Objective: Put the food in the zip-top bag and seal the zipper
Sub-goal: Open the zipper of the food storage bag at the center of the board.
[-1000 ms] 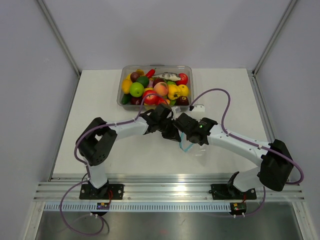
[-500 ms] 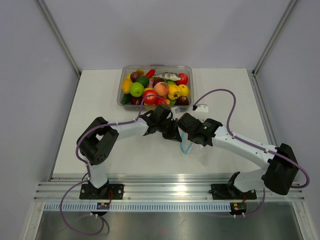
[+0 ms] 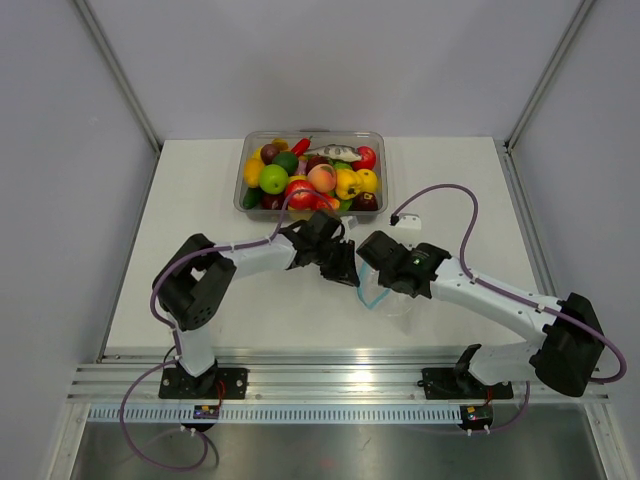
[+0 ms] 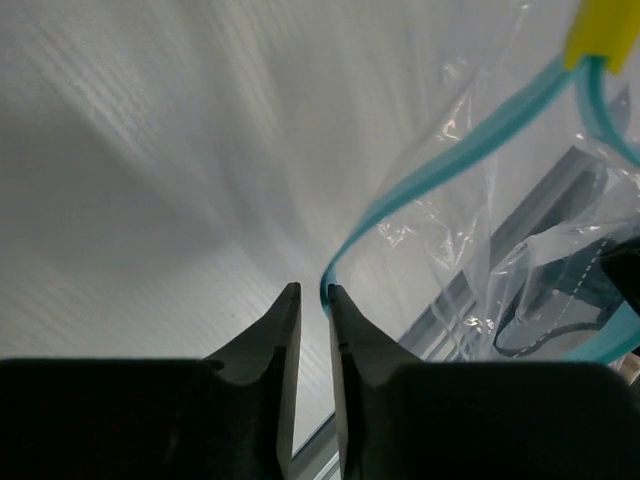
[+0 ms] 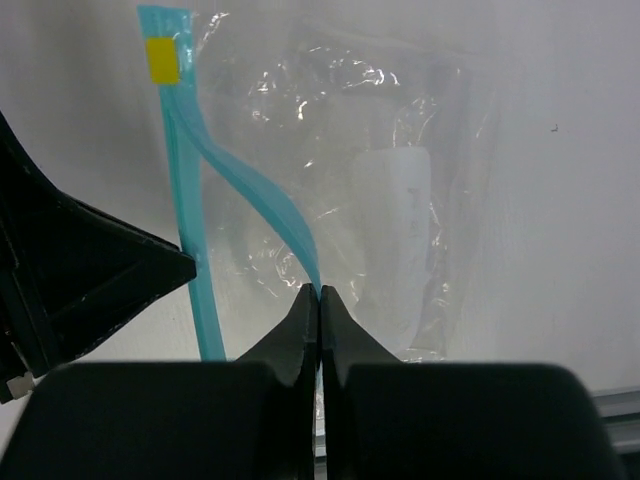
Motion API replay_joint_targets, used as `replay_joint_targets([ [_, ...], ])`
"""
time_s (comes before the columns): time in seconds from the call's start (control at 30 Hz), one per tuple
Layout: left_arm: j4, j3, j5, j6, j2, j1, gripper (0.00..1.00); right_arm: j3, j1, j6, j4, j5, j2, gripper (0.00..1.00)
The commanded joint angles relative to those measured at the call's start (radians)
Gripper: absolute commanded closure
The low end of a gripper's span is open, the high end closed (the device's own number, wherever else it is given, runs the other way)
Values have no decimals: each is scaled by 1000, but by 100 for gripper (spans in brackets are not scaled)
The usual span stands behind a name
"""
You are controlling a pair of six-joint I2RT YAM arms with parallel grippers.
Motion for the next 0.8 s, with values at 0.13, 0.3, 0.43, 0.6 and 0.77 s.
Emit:
replay_joint_targets([
  [0.13, -241, 126, -147, 190, -192, 42, 47, -17, -6, 27, 19, -1, -41, 100],
  [0.3, -266, 139, -81, 196, -258, 122, 46, -3, -6, 14, 27, 0, -43, 100],
  [0.43, -283, 177, -100, 204, -280, 208, 46, 11, -6, 0, 34, -4, -30, 100],
  [0.6, -378, 263, -275, 188, -270, 271, 14, 20, -6, -14, 51, -17, -15, 100],
  [0.77, -487, 384, -490, 182, -220, 307, 14, 29, -6, -26, 68, -26, -6, 100],
])
